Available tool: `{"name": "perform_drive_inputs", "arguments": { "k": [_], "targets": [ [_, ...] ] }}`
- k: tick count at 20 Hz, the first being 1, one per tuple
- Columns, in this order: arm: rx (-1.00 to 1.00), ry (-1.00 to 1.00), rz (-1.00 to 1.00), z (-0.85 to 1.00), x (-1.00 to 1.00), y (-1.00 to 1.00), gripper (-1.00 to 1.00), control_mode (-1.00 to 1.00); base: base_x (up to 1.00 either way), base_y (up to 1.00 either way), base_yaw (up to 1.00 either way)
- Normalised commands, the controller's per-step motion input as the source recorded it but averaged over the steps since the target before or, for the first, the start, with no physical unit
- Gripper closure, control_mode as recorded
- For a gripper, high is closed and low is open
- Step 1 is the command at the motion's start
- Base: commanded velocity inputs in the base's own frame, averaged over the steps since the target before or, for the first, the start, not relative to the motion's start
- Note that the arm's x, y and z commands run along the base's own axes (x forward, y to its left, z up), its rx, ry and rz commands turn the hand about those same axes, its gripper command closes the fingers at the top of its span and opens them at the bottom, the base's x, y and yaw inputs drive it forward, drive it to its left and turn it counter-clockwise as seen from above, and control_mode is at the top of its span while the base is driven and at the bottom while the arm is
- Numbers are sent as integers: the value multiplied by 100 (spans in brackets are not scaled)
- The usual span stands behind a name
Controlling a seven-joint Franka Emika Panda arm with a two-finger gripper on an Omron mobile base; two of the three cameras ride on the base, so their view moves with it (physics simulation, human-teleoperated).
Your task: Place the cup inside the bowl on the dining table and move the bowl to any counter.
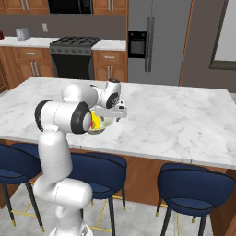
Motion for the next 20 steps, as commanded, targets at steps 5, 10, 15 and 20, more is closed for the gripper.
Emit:
{"name": "perform_drive_inputs", "arguments": {
  "k": [5, 10, 15, 20],
  "targets": [
    [1, 0, 0, 0, 0, 5, -100, -100, 0, 0, 0],
    [0, 0, 0, 0, 0, 0, -100, -100, 0, 0, 0],
    [0, 0, 0, 0, 0, 0, -100, -100, 0, 0, 0],
    [0, 0, 0, -1, 0, -1, -100, -100, 0, 0, 0]
  ]
}}
